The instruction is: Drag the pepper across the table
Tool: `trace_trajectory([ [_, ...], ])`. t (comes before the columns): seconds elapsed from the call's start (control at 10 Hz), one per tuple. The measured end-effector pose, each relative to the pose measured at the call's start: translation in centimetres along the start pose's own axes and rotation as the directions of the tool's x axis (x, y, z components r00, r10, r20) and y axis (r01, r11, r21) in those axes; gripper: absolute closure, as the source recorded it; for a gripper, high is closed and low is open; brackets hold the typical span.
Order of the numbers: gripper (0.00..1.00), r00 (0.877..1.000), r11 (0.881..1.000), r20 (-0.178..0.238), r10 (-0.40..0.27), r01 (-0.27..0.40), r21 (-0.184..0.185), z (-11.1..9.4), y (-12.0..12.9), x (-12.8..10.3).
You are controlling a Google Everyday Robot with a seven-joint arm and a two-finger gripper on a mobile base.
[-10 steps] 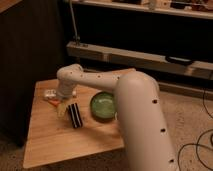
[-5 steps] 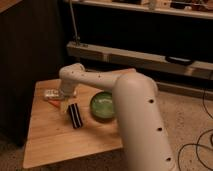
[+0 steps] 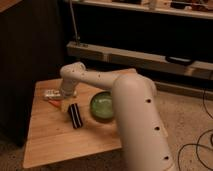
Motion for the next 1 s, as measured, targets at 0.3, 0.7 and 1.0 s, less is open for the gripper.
trace_trajectory([
  [0.3, 0.20, 1.000, 1.000, 0.030, -0.009, 0.009, -0.001, 0.9, -0.1, 0.3],
  [0.7, 0.20, 1.000, 1.000, 0.030, -0.008, 0.009, -0.027, 2.4, 0.2, 0.5],
  [1.0, 0.23, 0.999, 0.998, -0.017, 0.052, -0.053, -0.045, 3.4, 0.4, 0.6],
])
